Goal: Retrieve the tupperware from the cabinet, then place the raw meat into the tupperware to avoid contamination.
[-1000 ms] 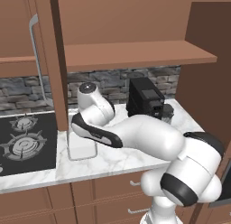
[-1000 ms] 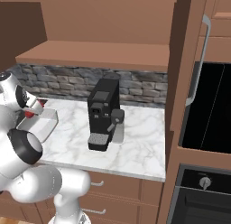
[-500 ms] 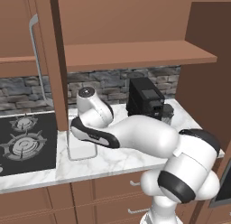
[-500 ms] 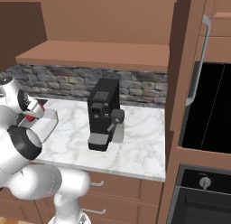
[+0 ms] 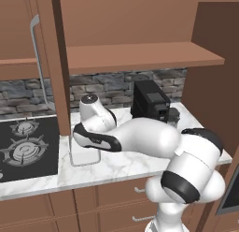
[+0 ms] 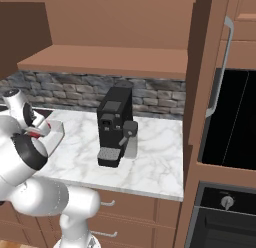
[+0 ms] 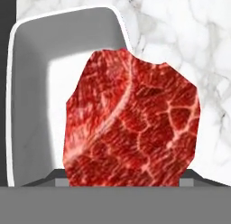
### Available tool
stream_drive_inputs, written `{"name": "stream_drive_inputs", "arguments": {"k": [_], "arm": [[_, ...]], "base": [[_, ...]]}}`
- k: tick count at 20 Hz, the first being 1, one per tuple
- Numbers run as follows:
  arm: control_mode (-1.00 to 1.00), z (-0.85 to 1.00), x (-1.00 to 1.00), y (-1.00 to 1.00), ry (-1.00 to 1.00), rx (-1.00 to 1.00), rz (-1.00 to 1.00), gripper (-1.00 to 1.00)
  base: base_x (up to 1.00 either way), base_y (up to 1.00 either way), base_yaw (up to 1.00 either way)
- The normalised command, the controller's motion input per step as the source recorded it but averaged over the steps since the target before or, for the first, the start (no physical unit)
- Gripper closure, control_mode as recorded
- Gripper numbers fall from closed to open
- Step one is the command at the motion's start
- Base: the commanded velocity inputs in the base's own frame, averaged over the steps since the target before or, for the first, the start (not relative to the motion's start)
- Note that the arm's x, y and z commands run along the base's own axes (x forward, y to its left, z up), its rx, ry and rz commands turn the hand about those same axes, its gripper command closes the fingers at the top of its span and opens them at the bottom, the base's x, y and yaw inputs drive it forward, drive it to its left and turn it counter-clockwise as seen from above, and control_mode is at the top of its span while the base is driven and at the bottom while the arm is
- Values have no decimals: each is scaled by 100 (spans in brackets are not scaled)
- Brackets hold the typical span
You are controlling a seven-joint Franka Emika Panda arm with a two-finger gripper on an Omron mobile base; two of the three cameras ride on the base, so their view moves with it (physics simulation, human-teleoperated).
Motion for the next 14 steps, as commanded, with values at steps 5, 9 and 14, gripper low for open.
{"name": "stream_drive_inputs", "arguments": {"k": [5, 9, 14], "arm": [[-100, -20, 0, 1, 4, 0, 0, -100], [-100, -3, 0, 3, 0, 0, 0, -100], [-100, 0, 0, 0, 0, 0, 0, -100]], "base": [[0, 0, 0], [0, 0, 0], [0, 0, 0]]}}
